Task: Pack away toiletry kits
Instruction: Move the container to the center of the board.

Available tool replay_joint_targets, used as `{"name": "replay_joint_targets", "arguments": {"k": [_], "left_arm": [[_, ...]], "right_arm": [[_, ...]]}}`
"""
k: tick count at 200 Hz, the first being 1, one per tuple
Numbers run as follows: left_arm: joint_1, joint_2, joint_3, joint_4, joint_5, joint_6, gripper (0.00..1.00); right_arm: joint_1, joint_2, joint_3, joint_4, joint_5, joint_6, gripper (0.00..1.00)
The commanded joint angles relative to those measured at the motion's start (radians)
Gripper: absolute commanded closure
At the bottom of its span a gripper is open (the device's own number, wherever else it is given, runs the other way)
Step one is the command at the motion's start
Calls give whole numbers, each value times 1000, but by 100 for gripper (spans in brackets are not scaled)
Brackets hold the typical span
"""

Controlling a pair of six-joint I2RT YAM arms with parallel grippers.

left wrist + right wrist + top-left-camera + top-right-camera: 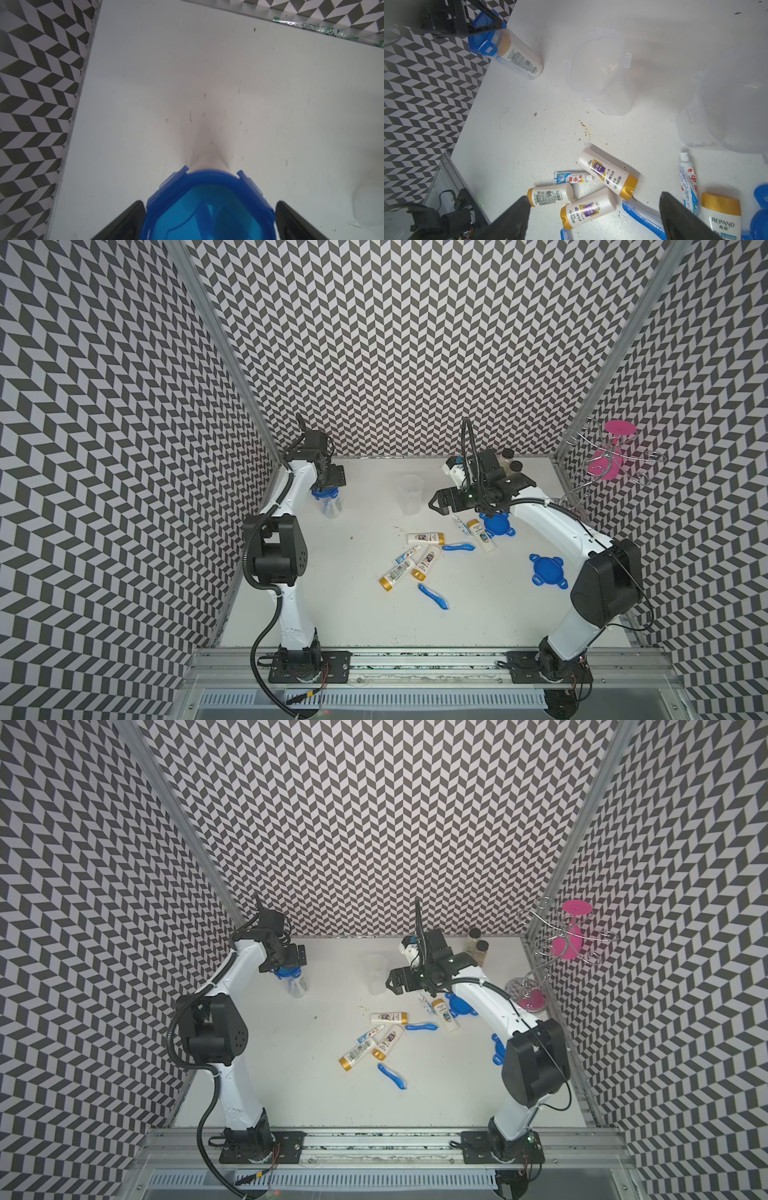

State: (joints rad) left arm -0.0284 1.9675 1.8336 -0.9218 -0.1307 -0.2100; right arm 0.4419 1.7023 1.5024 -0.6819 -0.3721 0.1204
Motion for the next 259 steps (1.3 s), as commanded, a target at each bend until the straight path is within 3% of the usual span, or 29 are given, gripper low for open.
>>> {"name": "replay_joint_targets", "arguments": {"k": [1,52,86,111,138,179,230,259], "left_arm": [[-4,-105,3,-44,-38,1,0],[-28,-259,-7,-60,1,12,1],[-205,-306,-74,-12,107,-44,1],[-331,-254,-111,98,199,-170,3],[-404,-115,-53,153,178,-256,8],[-420,64,103,146,166,-273,12],[-420,176,183,142,169,-283,18],[-426,235,208,127,156,-272,29]], "right_arm": [[-4,-2,10,-2,21,-13,5],[-7,-45,-73,-2,42,-24,5],[-7,-112,-210,31,31,-30,6],[-6,-182,-320,99,-2,-15,6],[-6,-238,-398,138,16,-23,6],[-15,-306,-495,163,80,-17,6],[-62,-278,-478,128,181,-7,7],[-77,-286,-472,130,252,8,9]]}}
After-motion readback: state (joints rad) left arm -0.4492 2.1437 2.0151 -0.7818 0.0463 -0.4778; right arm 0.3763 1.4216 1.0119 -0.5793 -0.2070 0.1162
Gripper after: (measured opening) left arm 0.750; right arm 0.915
